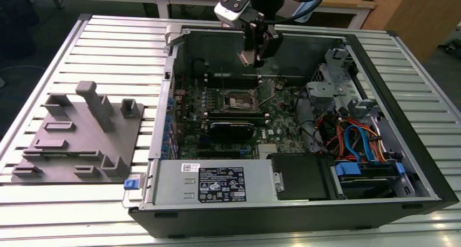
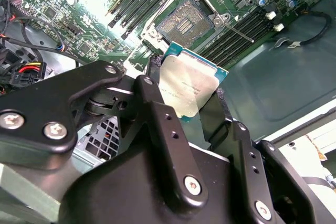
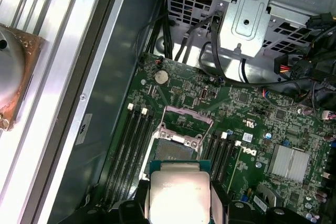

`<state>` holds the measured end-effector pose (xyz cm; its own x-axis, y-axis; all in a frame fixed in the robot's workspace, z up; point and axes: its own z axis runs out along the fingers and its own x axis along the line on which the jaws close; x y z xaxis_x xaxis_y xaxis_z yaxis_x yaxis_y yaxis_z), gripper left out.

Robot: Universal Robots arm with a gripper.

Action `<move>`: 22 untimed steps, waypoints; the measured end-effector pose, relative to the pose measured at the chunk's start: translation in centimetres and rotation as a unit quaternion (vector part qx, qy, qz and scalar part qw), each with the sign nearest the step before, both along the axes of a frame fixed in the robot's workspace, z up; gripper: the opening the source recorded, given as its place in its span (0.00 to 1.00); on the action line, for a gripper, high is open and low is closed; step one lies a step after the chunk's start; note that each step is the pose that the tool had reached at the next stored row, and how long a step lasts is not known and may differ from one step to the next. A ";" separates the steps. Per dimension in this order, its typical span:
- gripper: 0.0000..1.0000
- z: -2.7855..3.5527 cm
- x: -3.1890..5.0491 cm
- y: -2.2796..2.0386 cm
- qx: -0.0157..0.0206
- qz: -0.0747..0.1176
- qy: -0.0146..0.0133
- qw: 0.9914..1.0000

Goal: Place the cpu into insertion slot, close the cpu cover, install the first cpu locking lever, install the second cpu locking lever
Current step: 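Place the cpu into insertion slot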

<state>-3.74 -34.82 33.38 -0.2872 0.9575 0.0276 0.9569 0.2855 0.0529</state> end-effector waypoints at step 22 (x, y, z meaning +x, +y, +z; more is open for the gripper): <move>0.54 -1.95 0.01 0.07 0.000 -0.076 0.007 0.997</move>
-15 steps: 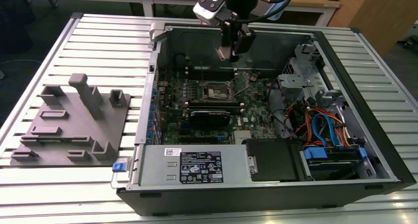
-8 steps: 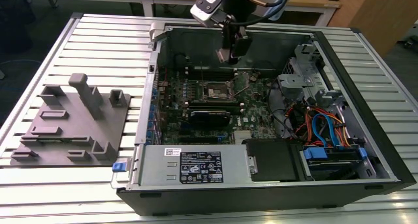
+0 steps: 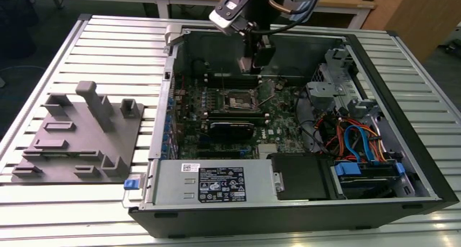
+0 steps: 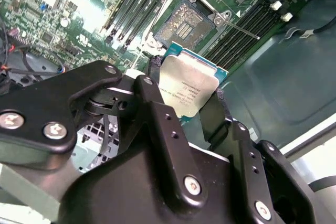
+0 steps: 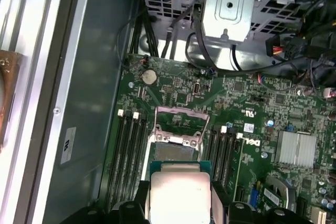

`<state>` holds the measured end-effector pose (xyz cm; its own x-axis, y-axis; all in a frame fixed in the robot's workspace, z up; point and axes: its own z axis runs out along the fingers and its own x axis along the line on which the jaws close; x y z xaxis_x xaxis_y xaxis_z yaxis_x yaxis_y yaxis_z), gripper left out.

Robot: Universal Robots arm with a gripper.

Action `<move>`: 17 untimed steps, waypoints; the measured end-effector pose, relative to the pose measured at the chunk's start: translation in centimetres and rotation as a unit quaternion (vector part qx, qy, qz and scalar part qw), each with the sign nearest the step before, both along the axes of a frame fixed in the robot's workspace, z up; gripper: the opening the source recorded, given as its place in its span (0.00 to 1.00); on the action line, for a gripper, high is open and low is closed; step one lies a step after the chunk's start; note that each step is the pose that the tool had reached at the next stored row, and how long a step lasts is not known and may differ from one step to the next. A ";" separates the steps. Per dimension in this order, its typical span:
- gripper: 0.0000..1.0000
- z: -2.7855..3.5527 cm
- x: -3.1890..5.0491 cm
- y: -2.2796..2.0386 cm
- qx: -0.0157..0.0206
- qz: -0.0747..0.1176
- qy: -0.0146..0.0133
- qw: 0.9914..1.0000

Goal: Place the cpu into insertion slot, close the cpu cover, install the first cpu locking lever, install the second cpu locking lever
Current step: 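Place the cpu into insertion slot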

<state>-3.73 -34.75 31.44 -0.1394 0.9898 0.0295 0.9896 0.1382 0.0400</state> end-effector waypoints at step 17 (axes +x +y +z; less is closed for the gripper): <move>0.54 -2.34 0.01 0.05 -0.001 -0.039 0.005 0.999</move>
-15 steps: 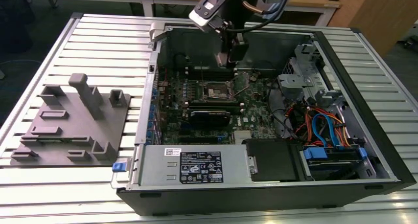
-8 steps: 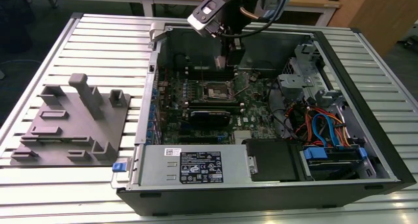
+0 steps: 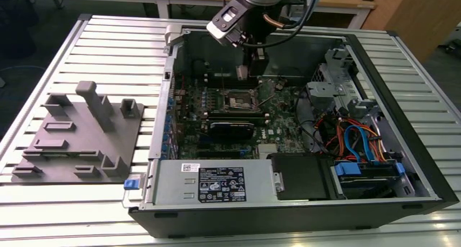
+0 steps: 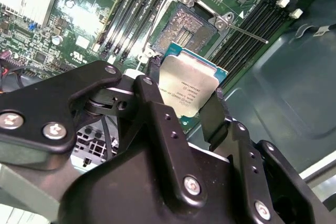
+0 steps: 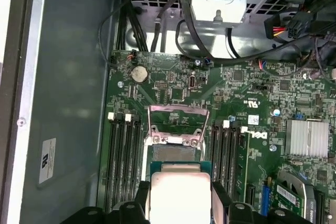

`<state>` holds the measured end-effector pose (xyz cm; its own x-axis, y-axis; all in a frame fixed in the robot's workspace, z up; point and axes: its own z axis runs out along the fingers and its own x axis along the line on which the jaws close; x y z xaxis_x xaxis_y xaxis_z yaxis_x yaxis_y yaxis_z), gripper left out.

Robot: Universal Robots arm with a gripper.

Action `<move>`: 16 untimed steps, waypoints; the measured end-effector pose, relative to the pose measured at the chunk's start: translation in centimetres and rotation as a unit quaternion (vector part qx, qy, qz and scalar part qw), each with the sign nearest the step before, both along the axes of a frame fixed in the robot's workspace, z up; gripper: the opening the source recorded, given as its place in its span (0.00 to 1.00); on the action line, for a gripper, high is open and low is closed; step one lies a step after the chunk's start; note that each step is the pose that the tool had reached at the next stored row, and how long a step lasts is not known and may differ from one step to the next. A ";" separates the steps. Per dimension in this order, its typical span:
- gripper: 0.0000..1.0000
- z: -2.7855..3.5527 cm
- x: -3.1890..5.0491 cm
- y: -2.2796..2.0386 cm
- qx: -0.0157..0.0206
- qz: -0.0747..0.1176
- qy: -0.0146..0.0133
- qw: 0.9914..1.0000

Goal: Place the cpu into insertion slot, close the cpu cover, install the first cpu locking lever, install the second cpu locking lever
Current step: 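Place the cpu into insertion slot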

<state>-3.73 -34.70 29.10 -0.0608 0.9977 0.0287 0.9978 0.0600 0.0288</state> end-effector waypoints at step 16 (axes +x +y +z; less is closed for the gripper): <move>0.54 -0.31 -0.01 0.03 -0.001 -0.009 0.000 1.000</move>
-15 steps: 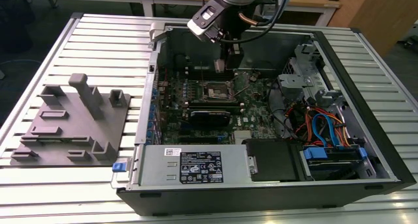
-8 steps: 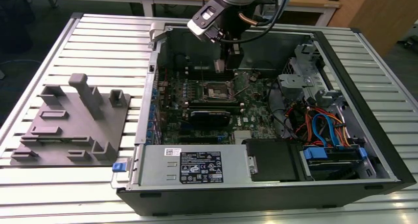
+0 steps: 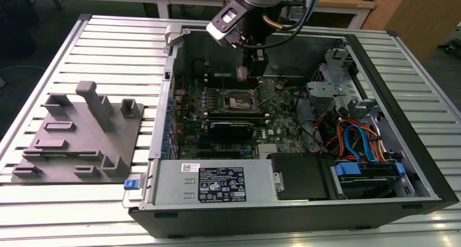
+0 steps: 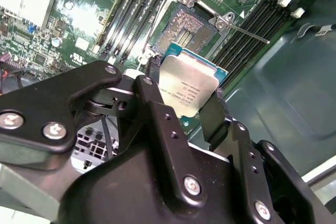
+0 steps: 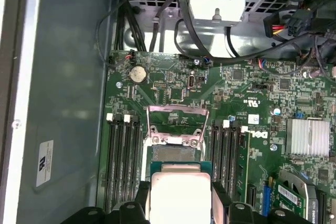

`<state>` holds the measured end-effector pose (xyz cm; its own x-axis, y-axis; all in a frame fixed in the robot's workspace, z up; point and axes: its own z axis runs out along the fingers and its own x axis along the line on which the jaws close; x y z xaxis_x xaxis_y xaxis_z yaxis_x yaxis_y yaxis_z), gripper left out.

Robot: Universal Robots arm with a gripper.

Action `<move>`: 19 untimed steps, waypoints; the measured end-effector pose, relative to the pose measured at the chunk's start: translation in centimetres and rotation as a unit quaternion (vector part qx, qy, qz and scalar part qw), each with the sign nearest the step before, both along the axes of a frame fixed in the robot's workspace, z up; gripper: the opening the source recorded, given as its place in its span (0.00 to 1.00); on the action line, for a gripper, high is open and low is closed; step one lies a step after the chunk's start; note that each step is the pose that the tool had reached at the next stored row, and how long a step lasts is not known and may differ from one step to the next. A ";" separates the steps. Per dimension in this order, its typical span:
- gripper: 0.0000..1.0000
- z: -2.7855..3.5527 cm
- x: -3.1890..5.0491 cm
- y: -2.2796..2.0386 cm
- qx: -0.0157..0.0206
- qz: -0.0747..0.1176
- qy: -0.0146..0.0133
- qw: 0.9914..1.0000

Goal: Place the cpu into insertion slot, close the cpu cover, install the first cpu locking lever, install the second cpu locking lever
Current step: 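Place the cpu into insertion slot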

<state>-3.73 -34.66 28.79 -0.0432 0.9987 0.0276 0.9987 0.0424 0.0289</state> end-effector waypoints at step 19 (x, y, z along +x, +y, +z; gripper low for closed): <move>0.54 -1.65 0.00 0.05 0.000 -0.009 0.000 1.000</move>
